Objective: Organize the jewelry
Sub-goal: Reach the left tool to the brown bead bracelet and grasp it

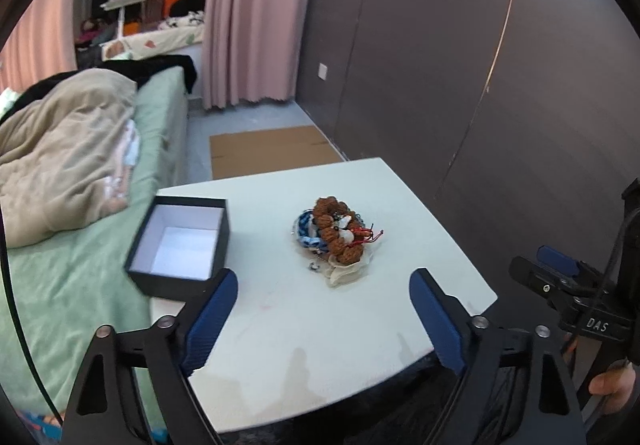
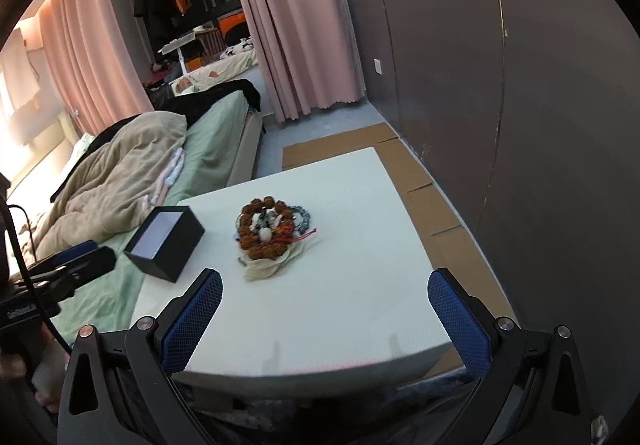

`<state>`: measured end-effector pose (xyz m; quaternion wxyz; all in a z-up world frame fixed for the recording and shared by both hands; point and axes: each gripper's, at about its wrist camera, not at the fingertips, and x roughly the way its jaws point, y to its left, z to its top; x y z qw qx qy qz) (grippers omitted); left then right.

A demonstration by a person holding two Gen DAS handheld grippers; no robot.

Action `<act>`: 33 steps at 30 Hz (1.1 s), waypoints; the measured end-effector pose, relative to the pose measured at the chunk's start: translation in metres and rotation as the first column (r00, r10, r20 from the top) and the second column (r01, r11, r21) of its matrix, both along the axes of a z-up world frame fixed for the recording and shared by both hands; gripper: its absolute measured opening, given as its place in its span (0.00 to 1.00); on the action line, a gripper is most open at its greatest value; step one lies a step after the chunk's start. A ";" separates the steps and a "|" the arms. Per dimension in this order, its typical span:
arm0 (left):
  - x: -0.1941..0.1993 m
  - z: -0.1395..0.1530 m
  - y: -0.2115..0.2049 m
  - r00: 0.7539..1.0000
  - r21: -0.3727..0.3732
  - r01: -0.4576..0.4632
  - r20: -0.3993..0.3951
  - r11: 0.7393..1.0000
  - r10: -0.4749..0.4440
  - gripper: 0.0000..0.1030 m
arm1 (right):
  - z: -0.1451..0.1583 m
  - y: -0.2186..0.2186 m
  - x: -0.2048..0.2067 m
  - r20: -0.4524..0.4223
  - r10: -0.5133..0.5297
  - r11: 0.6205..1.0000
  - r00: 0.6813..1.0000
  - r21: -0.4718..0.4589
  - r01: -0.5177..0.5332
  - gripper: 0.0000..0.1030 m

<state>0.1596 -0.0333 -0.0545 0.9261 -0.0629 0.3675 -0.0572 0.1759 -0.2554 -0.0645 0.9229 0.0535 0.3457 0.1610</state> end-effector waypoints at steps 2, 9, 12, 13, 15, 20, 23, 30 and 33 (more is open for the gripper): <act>0.013 -0.005 -0.003 1.000 -0.003 0.010 -0.016 1.000 -0.010 0.80 | -0.004 -0.002 0.007 0.000 -0.009 1.000 1.000 0.002 0.009 1.00; 0.061 -0.028 -0.016 0.996 -0.027 0.056 -0.072 0.998 -0.058 0.69 | -0.019 -0.012 0.039 -0.041 -0.043 0.998 0.998 0.048 0.045 1.00; 0.081 -0.038 -0.020 0.992 -0.032 0.072 -0.103 0.997 -0.075 0.60 | -0.032 -0.014 0.053 -0.080 -0.057 0.996 0.995 0.067 0.063 1.00; 0.088 -0.041 -0.021 0.990 -0.037 0.078 -0.111 0.996 -0.082 0.60 | -0.036 -0.014 0.057 -0.087 -0.063 0.995 0.994 0.070 0.069 1.00; 0.097 -0.046 -0.022 0.989 -0.031 0.077 -0.124 0.997 -0.081 0.60 | -0.044 -0.015 0.064 -0.101 -0.069 0.994 0.992 0.077 0.077 1.00; 0.124 -0.063 -0.021 0.980 -0.024 0.056 -0.190 0.998 -0.060 0.48 | -0.065 -0.015 0.078 -0.143 -0.074 0.993 0.987 0.085 0.087 1.00; 0.136 -0.074 -0.017 0.974 -0.035 0.034 -0.222 0.999 -0.041 0.45 | -0.076 -0.015 0.084 -0.168 -0.070 0.992 0.983 0.089 0.086 1.00; 0.153 -0.088 -0.010 0.967 -0.088 -0.004 -0.256 0.996 -0.019 0.22 | -0.083 -0.012 0.091 -0.190 -0.058 0.991 0.980 0.104 0.079 1.00; 0.152 -0.086 -0.011 0.968 -0.096 -0.008 -0.250 0.995 -0.016 0.20 | -0.084 -0.010 0.094 -0.200 -0.044 0.990 0.979 0.121 0.070 1.00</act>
